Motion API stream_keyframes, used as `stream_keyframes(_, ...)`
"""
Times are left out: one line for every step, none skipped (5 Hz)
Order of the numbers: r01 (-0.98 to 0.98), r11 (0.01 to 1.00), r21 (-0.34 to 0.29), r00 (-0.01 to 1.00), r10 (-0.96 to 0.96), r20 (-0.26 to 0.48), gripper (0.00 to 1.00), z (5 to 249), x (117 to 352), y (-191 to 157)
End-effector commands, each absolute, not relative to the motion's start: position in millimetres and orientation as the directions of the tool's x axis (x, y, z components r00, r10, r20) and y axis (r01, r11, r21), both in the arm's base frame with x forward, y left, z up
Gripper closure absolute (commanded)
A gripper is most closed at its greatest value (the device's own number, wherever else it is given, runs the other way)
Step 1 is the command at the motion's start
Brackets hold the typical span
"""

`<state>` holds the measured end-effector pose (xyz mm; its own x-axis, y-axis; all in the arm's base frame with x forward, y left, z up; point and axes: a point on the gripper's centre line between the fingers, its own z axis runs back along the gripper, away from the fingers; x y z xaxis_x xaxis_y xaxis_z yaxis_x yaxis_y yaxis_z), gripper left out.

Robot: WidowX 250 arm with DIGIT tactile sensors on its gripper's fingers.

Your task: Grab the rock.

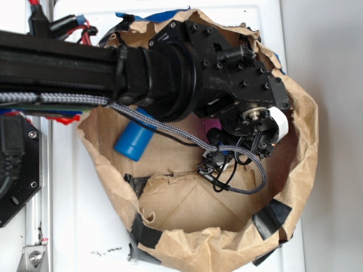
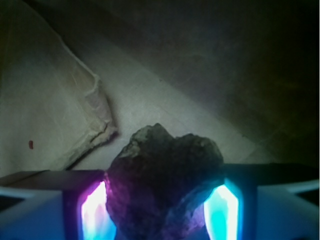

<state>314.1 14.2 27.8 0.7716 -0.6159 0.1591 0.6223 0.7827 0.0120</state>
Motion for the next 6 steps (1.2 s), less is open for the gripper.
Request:
stream_keyframes(0.506,0.862,-0.036,0.837,-0.481,0.263,1.00,89.2,294.3,19.3)
stream_keyframes(0.386,0.919,-0.077,0.898,-0.356,0.258,1.00,122.2,271.1,21.3)
stream_keyframes(0.214,0.968,-0.132,0.964,-0.188,0.187,1.00,146.9,262.2,25.1)
stream_keyframes(0.045,0.977,-0.210,0.998,-0.033,0.057,1.00,168.6,253.8,24.2)
stream_keyframes(-0.028,0.980,-0.199,0.999,0.032,0.017,1.00,182.3,247.7,14.8)
stream_keyframes(-0.040,0.979,-0.198,0.998,0.050,0.047,1.00,186.7,246.3,11.6)
